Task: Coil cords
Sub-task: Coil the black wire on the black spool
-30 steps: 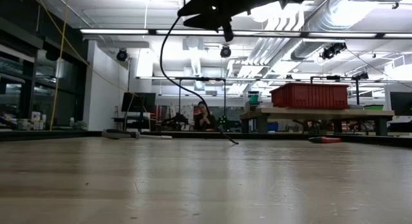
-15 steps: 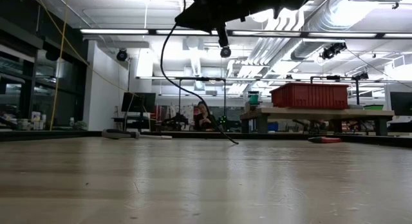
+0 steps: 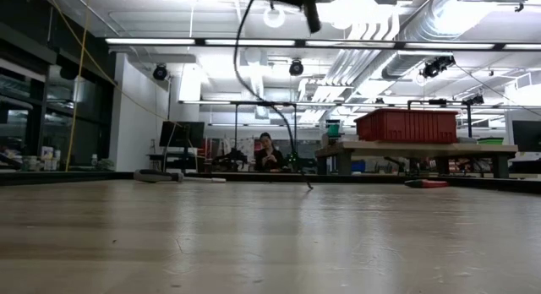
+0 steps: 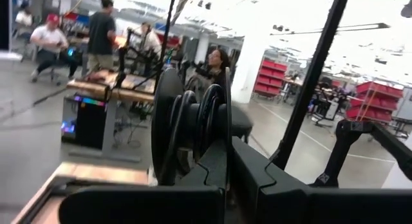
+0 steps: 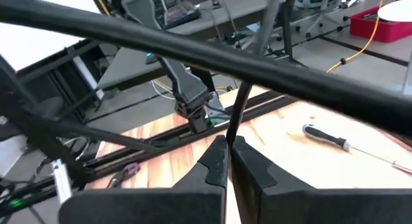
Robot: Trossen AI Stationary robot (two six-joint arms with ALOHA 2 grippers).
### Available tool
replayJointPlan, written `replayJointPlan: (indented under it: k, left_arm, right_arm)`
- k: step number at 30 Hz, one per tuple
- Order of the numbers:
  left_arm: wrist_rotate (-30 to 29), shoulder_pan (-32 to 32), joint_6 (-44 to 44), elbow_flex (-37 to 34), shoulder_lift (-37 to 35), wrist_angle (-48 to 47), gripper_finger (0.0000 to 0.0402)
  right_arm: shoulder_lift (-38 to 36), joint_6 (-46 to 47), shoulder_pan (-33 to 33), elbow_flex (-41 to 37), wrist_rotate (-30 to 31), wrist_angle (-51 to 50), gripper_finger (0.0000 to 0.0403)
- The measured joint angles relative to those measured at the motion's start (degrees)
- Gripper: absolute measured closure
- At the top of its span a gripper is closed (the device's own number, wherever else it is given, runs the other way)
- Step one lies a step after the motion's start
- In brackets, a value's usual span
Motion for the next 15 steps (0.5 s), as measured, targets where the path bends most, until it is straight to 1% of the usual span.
replayJointPlan:
  k: [7,11,15]
  left_arm:
    - [-0.01,0.44,0.27,-0.02,0.0,-4.02,0.0401]
    - [-0.03,0.39,0.29,-0.02,0.02,-7.74,0.0402]
    - [-0.05,0.35,0.3,-0.02,0.02,-8.25,0.0402]
  right_arm:
    - [-4.83,-0.31,0.96,0.0,2.17,-8.65,0.0402]
    - [-5.71,-0.33,0.96,0.0,2.2,-9.17,0.0402]
    - [-5.79,-0.34,0.96,0.0,2.13,-9.42,0.0403]
